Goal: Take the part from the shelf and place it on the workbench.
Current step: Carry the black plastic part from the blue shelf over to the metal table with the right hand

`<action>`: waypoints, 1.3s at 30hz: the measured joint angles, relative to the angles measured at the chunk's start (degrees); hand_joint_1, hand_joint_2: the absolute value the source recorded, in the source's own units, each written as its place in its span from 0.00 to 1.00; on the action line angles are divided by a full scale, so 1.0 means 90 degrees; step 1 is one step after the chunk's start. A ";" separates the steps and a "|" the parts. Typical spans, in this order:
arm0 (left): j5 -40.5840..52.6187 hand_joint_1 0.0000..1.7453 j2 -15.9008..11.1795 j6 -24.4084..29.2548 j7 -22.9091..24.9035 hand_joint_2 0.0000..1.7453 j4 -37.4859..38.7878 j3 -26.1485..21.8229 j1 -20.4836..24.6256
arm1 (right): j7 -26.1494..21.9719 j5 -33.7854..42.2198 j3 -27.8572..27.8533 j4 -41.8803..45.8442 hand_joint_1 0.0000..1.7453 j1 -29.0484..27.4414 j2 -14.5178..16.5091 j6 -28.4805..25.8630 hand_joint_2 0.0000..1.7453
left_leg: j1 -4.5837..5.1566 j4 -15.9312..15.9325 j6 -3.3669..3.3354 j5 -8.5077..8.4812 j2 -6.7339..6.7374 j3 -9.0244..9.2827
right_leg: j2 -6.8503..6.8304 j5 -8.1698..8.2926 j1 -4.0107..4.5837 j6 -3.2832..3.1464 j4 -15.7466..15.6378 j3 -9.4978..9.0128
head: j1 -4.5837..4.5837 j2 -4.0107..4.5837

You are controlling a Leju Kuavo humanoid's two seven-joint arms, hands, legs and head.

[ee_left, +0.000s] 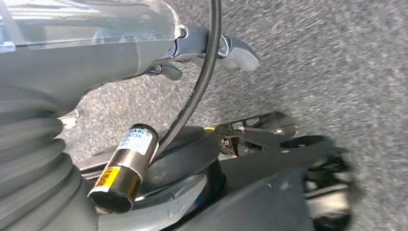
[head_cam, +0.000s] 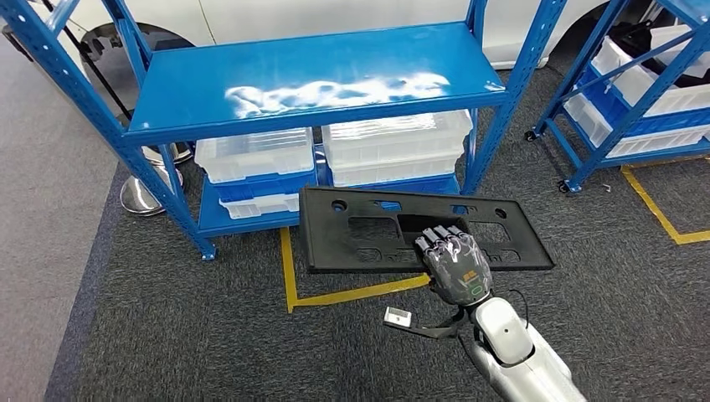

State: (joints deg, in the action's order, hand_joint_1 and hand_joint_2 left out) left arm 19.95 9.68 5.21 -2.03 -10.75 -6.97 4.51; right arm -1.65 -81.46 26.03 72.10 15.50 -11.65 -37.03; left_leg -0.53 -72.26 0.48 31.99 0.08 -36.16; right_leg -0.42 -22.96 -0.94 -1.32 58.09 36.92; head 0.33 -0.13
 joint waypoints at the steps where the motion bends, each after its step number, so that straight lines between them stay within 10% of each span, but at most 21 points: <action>1: 0.0001 0.00 -0.0001 0.0001 0.0000 1.00 -0.0001 -0.0001 0.0004 | -0.0001 0.0004 -0.0001 -0.0002 1.00 0.0000 0.0000 0.0000 1.00 | 0.0001 0.0407 -0.0026 -0.0167 -0.0002 0.0311 | 0.0002 0.0053 0.0001 0.0015 0.0028 0.0077 | 0.0001 0.0000; 5: 0.0003 0.00 -0.0007 0.0008 -0.0001 1.00 -0.0002 -0.0004 0.0041 | -0.0010 0.0018 -0.0011 -0.0001 1.00 0.0008 0.0000 0.0001 1.00 | 0.0062 0.1739 -0.0111 -0.0123 -0.0017 0.1133 | 0.0017 0.0280 0.0017 0.0147 0.0040 0.0219 | -0.0002 0.0000; 8: 0.0007 0.00 -0.0003 0.0008 0.0000 1.00 -0.0001 -0.0011 0.0036 | -0.0057 0.0085 -0.0027 -0.0005 1.00 0.0010 0.0001 0.0015 1.00 | 0.0033 0.1806 -0.0233 -0.0315 0.0067 0.1004 | 0.0055 0.0236 0.0005 0.0258 0.0070 0.0301 | -0.0005 0.0000; 12: 0.0009 0.00 0.0000 0.0007 -0.0002 1.00 0.0000 -0.0016 0.0035 | -0.0095 0.0137 -0.0036 -0.0015 1.00 0.0002 0.0000 0.0022 1.00 | 0.0030 0.1800 -0.0380 -0.0570 0.0244 0.0669 | 0.0050 -0.0836 -0.0031 0.0358 0.1443 0.0695 | -0.0011 0.0000; 14: 0.0014 0.00 0.0001 0.0015 -0.0007 1.00 0.0000 -0.0018 0.0029 | -0.0094 0.0140 -0.0038 -0.0027 1.00 -0.0011 0.0000 0.0026 1.00 | 0.0039 0.1758 -0.0370 -0.0668 0.0352 0.0485 | 0.0041 -0.0754 -0.0046 0.0392 0.1867 0.0661 | -0.0012 0.0000; 16: 0.0035 0.00 0.0005 0.0033 -0.0021 1.00 0.0000 -0.0018 0.0028 | -0.0094 0.0140 -0.0039 -0.0034 1.00 -0.0021 0.0000 0.0034 1.00 | 0.0044 0.1699 -0.0337 -0.0740 0.0465 0.0335 | -0.0069 -0.0414 -0.0046 0.0387 0.1423 0.0190 | -0.0011 0.0000; 19: 0.0052 0.00 0.0017 0.0062 -0.0040 1.00 -0.0002 -0.0018 0.0021 | -0.0094 0.0141 -0.0044 -0.0030 1.00 -0.0001 0.0001 0.0039 1.00 | 0.0085 0.1628 -0.0251 -0.0800 0.0641 0.0246 | -0.0475 -0.0542 0.0046 0.0279 0.0199 -0.0665 | -0.0009 0.0000; 22: 0.0050 0.00 0.0024 0.0069 -0.0045 1.00 -0.0002 -0.0020 0.0030 | -0.0094 0.0143 -0.0055 -0.0030 1.00 -0.0011 0.0001 0.0041 1.00 | 0.0090 0.1594 -0.0139 -0.0827 0.0805 0.0232 | -0.0365 -0.0601 0.0073 0.0121 -0.0062 -0.0713 | -0.0009 0.0000; 27: 0.0042 0.00 0.0022 0.0066 -0.0066 1.00 -0.0002 -0.0022 -0.0014 | -0.0093 0.0138 -0.0064 -0.0031 1.00 -0.0029 0.0003 0.0051 1.00 | 0.0066 0.0156 -0.0031 0.0141 0.0088 -0.0372 | 0.0023 -0.0379 0.0062 -0.0067 -0.0077 -0.0496 | -0.0002 0.0000; 29: 0.0035 0.00 0.0022 0.0063 -0.0076 1.00 -0.0002 -0.0022 -0.0016 | -0.0089 0.0124 -0.0073 -0.0032 1.00 -0.0041 0.0005 0.0053 1.00 | 0.0065 -0.0184 -0.0064 0.0176 0.0036 -0.0436 | 0.0212 -0.0322 0.0082 -0.0068 -0.0033 -0.0392 | -0.0002 0.0000; 35: 0.0034 0.00 0.0018 0.0061 -0.0081 1.00 -0.0002 -0.0028 -0.0008 | -0.0072 0.0110 -0.0114 -0.0032 1.00 -0.0057 0.0005 0.0054 1.00 | 0.0052 0.1444 -0.0194 -0.0443 -0.0373 0.0574 | 0.0616 -0.0251 0.0075 0.0011 0.0108 -0.0214 | -0.0005 0.0000; 39: 0.0044 0.00 0.0024 0.0063 -0.0081 1.00 -0.0002 -0.0043 0.0009 | -0.0055 0.0107 -0.0159 -0.0028 1.00 -0.0094 -0.0009 0.0053 1.00 | 0.0024 0.1629 -0.0251 -0.0510 -0.0209 0.0618 | 0.0664 -0.0224 0.0063 0.0170 0.0152 -0.0124 | -0.0014 0.0000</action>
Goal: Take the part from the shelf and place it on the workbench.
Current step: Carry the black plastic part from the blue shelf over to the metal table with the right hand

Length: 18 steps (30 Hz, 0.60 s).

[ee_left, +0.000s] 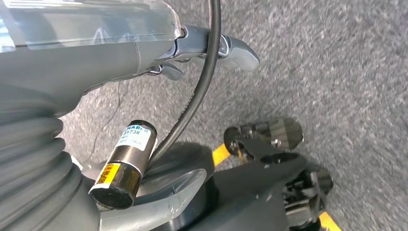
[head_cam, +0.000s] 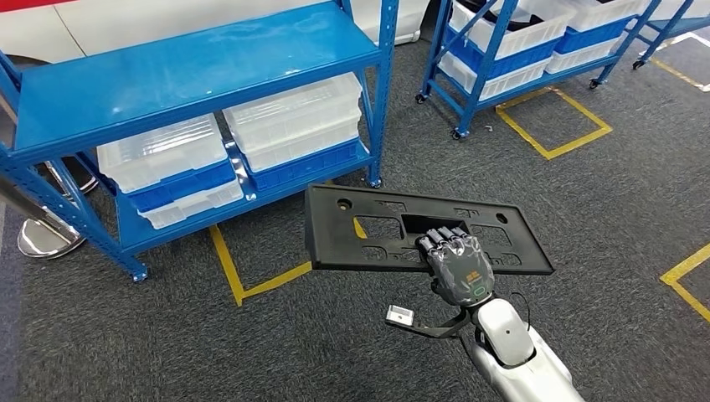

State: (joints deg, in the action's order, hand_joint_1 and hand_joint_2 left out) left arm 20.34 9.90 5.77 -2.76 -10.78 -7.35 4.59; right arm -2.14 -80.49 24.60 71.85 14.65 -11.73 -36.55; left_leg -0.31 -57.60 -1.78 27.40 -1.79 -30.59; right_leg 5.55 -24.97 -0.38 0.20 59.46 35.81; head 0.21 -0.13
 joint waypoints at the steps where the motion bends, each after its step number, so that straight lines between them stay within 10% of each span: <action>1: 0.0002 0.00 0.0004 0.0001 -0.0001 1.00 0.0000 -0.0004 0.0003 | 0.0003 -0.0004 -0.0015 0.0004 1.00 -0.0006 -0.0005 0.0000 1.00 | -0.0016 0.0042 -0.0038 -0.0035 0.0079 -0.0001 | -0.0141 -0.0102 0.0008 0.0036 0.0131 0.0068 | -0.0010 0.0000; 3: 0.0008 0.00 0.0008 0.0002 -0.0003 1.00 0.0000 -0.0013 -0.0003 | 0.0005 -0.0019 -0.0039 0.0012 1.00 -0.0012 -0.0008 0.0000 1.00 | -0.0026 0.0072 -0.0084 -0.0075 0.0231 -0.0032 | -0.0474 -0.0503 -0.0004 0.0108 0.0773 0.0356 | -0.0030 0.0000; 6: 0.0016 0.00 0.0008 0.0004 -0.0001 1.00 0.0000 -0.0023 -0.0032 | 0.0032 -0.0078 -0.0080 0.0013 1.00 -0.0067 -0.0007 -0.0007 1.00 | -0.0026 0.0053 -0.0080 -0.0089 0.0481 -0.0089 | -0.0591 -0.0816 -0.0081 0.0202 0.1600 0.0675 | -0.0030 0.0000; 11: 0.0052 0.00 0.0020 0.0005 -0.0006 1.00 0.0000 -0.0033 -0.0029 | 0.0098 -0.0217 -0.0225 0.0056 1.00 -0.0121 -0.0012 -0.0016 1.00 | -0.0002 -0.0028 0.0039 -0.0051 0.0850 -0.0112 | -0.0993 -0.0208 -0.0064 0.0167 0.0034 -0.0233 | -0.0029 0.0000; 14: 0.0082 0.00 0.0024 0.0005 -0.0009 1.00 0.0000 -0.0056 -0.0008 | 0.0113 -0.0298 -0.0327 0.0084 1.00 -0.0144 -0.0044 -0.0017 1.00 | 0.0015 -0.0033 0.0160 -0.0042 0.0999 -0.0105 | -0.0861 -0.0168 -0.0025 0.0027 -0.0056 -0.0210 | -0.0026 0.0000; 18: 0.0098 0.00 0.0024 0.0004 -0.0009 1.00 0.0000 -0.0080 -0.0013 | 0.0117 -0.0338 -0.0434 0.0132 1.00 -0.0150 -0.0084 -0.0013 1.00 | -0.0031 -0.0853 0.0258 0.0539 0.0416 -0.0435 | -0.0609 -0.0072 -0.0051 -0.0149 -0.0112 -0.0161 | -0.0026 0.0000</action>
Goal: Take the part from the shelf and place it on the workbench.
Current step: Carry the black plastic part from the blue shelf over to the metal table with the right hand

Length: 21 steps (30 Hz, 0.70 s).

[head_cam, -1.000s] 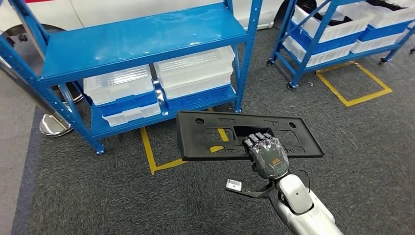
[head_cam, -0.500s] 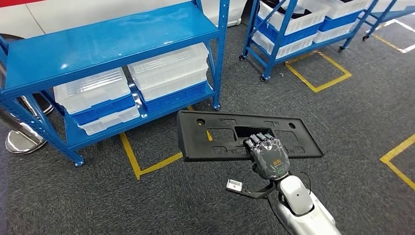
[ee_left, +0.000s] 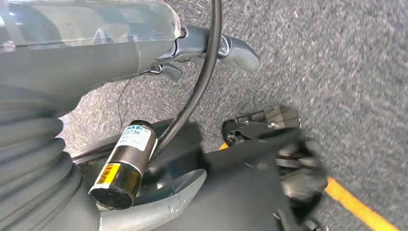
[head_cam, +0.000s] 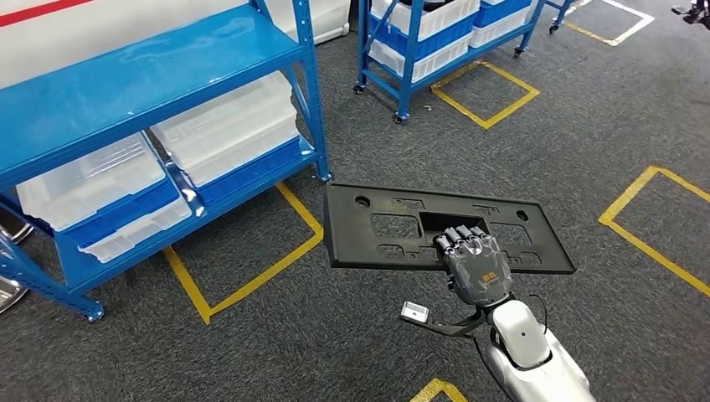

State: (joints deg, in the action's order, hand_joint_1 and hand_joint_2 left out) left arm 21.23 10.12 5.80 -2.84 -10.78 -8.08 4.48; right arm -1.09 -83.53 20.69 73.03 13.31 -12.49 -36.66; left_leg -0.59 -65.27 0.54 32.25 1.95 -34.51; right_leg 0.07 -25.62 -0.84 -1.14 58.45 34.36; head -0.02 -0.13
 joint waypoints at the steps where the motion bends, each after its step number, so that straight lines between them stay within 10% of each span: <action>1: 0.0002 0.00 0.0000 -0.0001 0.0002 1.00 0.0000 -0.0002 -0.0013 | 0.0000 -0.0003 -0.0018 0.0004 1.00 0.0003 -0.0005 0.0002 1.00 | -0.0001 -0.0458 -0.0008 0.0231 -0.0108 -0.0196 | 0.0073 0.0013 0.0013 -0.0025 0.0006 0.0022 | 0.0000 0.0000; 4: 0.0016 0.00 -0.0001 -0.0001 0.0007 1.00 0.0000 -0.0005 -0.0033 | 0.0000 -0.0004 -0.0051 0.0004 1.00 -0.0012 -0.0019 0.0007 1.00 | 0.0002 -0.0996 -0.0058 0.0297 -0.0188 -0.0415 | 0.0343 0.0034 0.0054 -0.0046 0.0041 0.0071 | -0.0001 0.0000; 9: 0.0059 0.00 -0.0021 -0.0001 0.0018 1.00 0.0000 -0.0010 -0.0023 | 0.0002 -0.0009 -0.0093 0.0029 1.00 -0.0015 -0.0044 0.0016 1.00 | 0.0006 0.0668 -0.0210 -0.0434 -0.0723 0.0357 | 0.0758 0.0070 0.0045 0.0042 0.0118 0.0157 | -0.0002 0.0000; 12: 0.0101 0.00 -0.0019 0.0002 0.0040 1.00 0.0000 -0.0013 -0.0006 | 0.0012 -0.0016 -0.0142 0.0058 1.00 -0.0055 -0.0078 0.0029 1.00 | 0.0007 0.0810 -0.0244 -0.0486 -0.0550 0.0403 | 0.0910 0.0143 0.0013 0.0191 0.0084 0.0235 | -0.0001 0.0000; 16: 0.0109 0.00 -0.0011 0.0011 0.0052 1.00 0.0000 -0.0016 -0.0013 | 0.0021 -0.0021 -0.0180 0.0098 1.00 -0.0039 -0.0121 0.0039 1.00 | -0.0011 0.0966 -0.0337 -0.0581 -0.0188 0.0451 | 0.0172 -0.0411 0.0024 0.0293 0.1052 0.0722 | -0.0033 0.0000; 18: 0.0118 0.00 -0.0013 0.0031 0.0057 1.00 0.0000 -0.0016 -0.0022 | 0.0030 -0.0027 -0.0181 0.0097 1.00 -0.0054 -0.0121 0.0046 1.00 | 0.0001 0.0959 -0.0336 -0.0564 0.0002 0.0449 | 0.0043 -0.0601 -0.0034 0.0365 0.1669 0.1014 | -0.0032 0.0000; 21: 0.0166 0.00 -0.0010 0.0152 0.0060 1.00 0.0000 -0.0016 -0.0010 | 0.0056 -0.0044 -0.0188 0.0111 1.00 -0.0079 -0.0125 0.0050 1.00 | -0.0001 0.0923 -0.0279 -0.0505 0.0258 0.0473 | -0.0143 -0.0159 -0.0106 0.0431 0.0993 0.0622 | -0.0033 0.0000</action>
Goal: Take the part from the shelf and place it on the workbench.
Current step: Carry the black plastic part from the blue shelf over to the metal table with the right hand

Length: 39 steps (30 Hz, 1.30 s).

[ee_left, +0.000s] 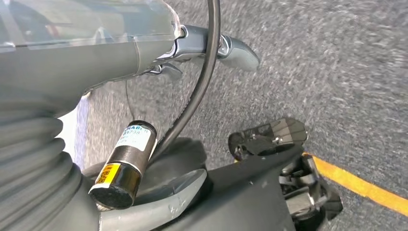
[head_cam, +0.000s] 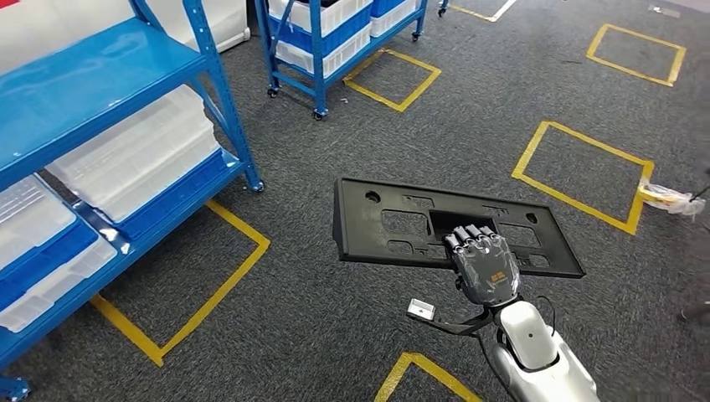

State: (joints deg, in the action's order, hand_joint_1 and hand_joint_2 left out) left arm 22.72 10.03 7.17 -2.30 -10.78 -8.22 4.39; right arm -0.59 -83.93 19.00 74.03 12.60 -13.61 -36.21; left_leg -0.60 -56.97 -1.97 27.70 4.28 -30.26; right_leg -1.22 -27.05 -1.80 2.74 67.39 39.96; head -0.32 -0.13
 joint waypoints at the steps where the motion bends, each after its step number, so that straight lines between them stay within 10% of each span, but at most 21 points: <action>1: 0.0018 0.00 0.0001 0.0035 0.0002 1.00 0.0000 0.0000 0.0007 | 0.0011 -0.0007 -0.0004 0.0014 1.00 0.0001 0.0000 -0.0001 1.00 | 0.0013 -0.0017 0.0036 0.0030 0.0068 0.0010 | -0.0161 0.0134 0.0019 -0.0012 -0.0406 -0.0227 | 0.0000 0.0000; 3: 0.0055 0.00 0.0002 0.0063 0.0007 1.00 0.0000 0.0000 0.0018 | 0.0031 -0.0019 -0.0013 0.0053 1.00 -0.0007 0.0001 -0.0005 1.00 | 0.0046 -0.0047 0.0117 0.0087 0.0189 0.0036 | -0.0363 0.0232 0.0072 -0.0086 -0.0877 -0.0465 | 0.0002 0.0000; 6: 0.0090 0.00 0.0005 0.0071 0.0016 1.00 -0.0001 0.0000 0.0042 | 0.0045 -0.0030 -0.0049 0.0098 1.00 -0.0059 -0.0008 -0.0012 1.00 | 0.0044 -0.0054 0.0232 0.0148 0.0335 0.0083 | -0.0188 0.0221 0.0102 -0.0226 -0.0914 -0.0443 | 0.0004 0.0000; 12: 0.0185 0.00 0.0008 0.0082 0.0058 1.00 -0.0001 0.0000 -0.0006 | 0.0064 -0.0068 -0.0100 0.0184 1.00 -0.0125 -0.0022 -0.0015 1.00 | -0.0008 -0.1794 0.0288 0.1013 -0.0425 -0.0716 | 0.0313 0.0269 0.0108 -0.0410 -0.0962 -0.0446 | 0.0007 0.0000; 14: 0.0207 0.00 0.0007 0.0084 0.0069 1.00 -0.0002 0.0000 -0.0017 | 0.0070 -0.0092 -0.0118 0.0206 1.00 -0.0176 -0.0022 -0.0016 1.00 | -0.0006 -0.1718 0.0260 0.0767 -0.0458 -0.0739 | 0.0516 0.0269 0.0124 -0.0412 -0.0943 -0.0448 | 0.0006 0.0000; 17: 0.0232 0.00 -0.0016 0.0082 0.0081 1.00 -0.0001 0.0000 -0.0023 | 0.0084 -0.0117 -0.0150 0.0259 1.00 -0.0208 -0.0022 -0.0018 1.00 | -0.0009 -0.0560 0.0164 0.0127 -0.0791 -0.0280 | 0.0780 0.0268 0.0121 -0.0383 -0.0891 -0.0429 | 0.0004 0.0000; 21: 0.0264 0.00 -0.0045 0.0084 0.0075 1.00 0.0000 0.0001 -0.0008 | 0.0104 -0.0175 -0.0174 0.0290 1.00 -0.0244 -0.0036 -0.0017 1.00 | 0.0003 -0.0140 0.0108 0.0041 -0.0817 -0.0109 | 0.1040 0.0343 0.0066 -0.0209 -0.0910 -0.0320 | 0.0007 0.0000; 25: 0.0261 0.00 -0.0032 0.0093 -0.0013 1.00 -0.0002 0.0000 0.0008 | 0.0116 -0.0234 -0.0183 0.0291 1.00 -0.0229 -0.0046 -0.0033 1.00 | -0.0015 0.0039 -0.0010 -0.0070 -0.0480 -0.0044 | 0.0375 -0.0086 0.0086 -0.0101 -0.0184 0.0046 | -0.0001 0.0000; 28: 0.0263 0.00 -0.0033 0.0110 -0.0036 1.00 -0.0002 -0.0001 0.0005 | 0.0131 -0.0248 -0.0185 0.0273 1.00 -0.0206 -0.0056 -0.0049 1.00 | -0.0002 0.0036 -0.0011 -0.0055 -0.0210 -0.0053 | 0.0177 -0.0411 0.0031 0.0000 0.0736 0.0479 | -0.0001 0.0000; 31: 0.0276 0.00 -0.0035 0.0114 -0.0031 1.00 -0.0002 -0.0003 0.0026 | 0.0132 -0.0248 -0.0186 0.0250 1.00 -0.0153 -0.0081 -0.0047 1.00 | -0.0006 0.0013 0.0059 0.0005 0.0035 -0.0015 | -0.0044 0.0055 -0.0022 0.0056 -0.0149 -0.0021 | -0.0002 0.0000; 34: 0.0289 0.00 -0.0055 0.0123 -0.0031 1.00 -0.0003 -0.0012 0.0064 | 0.0131 -0.0247 -0.0186 0.0231 1.00 -0.0043 -0.0096 -0.0041 1.00 | 0.0036 -0.0037 0.0185 0.0103 0.0214 0.0026 | -0.0291 0.0234 0.0037 -0.0048 -0.0890 -0.0422 | 0.0005 0.0000; 37: 0.0299 0.00 -0.0065 0.0131 -0.0032 1.00 -0.0016 -0.0017 0.0104 | 0.0129 -0.0246 -0.0188 0.0217 1.00 0.0002 -0.0131 -0.0041 1.00 | 0.0015 -0.0071 0.0284 0.0180 0.0305 0.0083 | -0.0086 0.0226 0.0077 -0.0219 -0.0882 -0.0416 | 0.0014 0.0000; 39: 0.0301 0.00 -0.0065 0.0131 -0.0034 1.00 -0.0029 -0.0018 0.0112 | 0.0129 -0.0246 -0.0191 0.0213 1.00 0.0040 -0.0144 -0.0042 1.00 | -0.0012 -0.0422 0.0328 0.0425 0.0009 -0.0055 | 0.0046 0.0240 0.0072 -0.0321 -0.0902 -0.0430 | 0.0014 0.0000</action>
State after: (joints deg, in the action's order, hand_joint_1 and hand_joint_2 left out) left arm 25.43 9.44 8.35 -2.61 -11.03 -8.38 5.40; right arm 0.58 -86.14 17.29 75.95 12.95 -14.91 -36.59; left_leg -0.70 -60.76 0.99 31.52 4.36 -30.75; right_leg -0.80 -24.89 -1.15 -0.15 59.27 36.09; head -0.19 -0.13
